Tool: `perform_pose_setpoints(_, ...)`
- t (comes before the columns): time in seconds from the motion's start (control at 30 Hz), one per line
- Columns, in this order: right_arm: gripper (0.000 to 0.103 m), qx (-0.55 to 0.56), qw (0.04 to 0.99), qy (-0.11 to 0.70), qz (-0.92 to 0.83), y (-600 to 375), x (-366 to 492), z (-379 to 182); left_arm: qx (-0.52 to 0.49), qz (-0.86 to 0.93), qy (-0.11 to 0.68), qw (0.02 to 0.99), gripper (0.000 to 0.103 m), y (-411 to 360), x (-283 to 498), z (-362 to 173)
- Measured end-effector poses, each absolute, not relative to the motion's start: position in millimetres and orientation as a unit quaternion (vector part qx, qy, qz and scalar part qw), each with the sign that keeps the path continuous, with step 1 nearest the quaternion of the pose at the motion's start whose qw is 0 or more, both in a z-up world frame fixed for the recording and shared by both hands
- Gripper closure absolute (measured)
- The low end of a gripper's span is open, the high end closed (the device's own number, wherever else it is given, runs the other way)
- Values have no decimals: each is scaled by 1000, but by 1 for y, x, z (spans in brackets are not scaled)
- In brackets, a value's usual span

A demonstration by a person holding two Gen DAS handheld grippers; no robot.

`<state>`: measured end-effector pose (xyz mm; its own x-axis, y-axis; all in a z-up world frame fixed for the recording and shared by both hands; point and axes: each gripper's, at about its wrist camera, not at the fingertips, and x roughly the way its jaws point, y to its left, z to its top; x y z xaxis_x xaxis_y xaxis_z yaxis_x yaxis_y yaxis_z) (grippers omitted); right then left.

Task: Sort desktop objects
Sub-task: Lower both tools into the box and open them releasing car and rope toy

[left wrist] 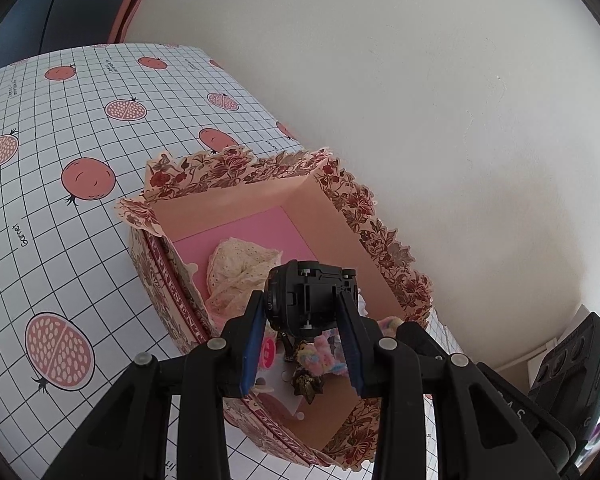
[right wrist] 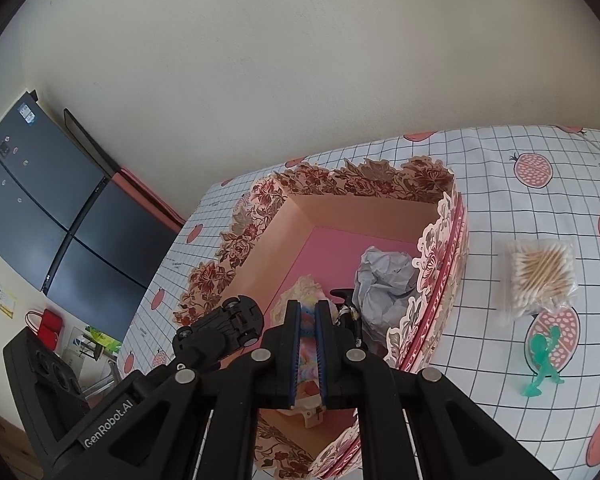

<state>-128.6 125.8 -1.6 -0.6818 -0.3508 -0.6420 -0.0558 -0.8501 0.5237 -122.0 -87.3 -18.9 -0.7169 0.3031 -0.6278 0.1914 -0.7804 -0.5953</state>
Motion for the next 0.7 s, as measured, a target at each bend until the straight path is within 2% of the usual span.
perform_pose_setpoints(0.7,91,395,86,-257,-878,126,-128,-1,-381,867,-321,37,66,-83,-125,-19)
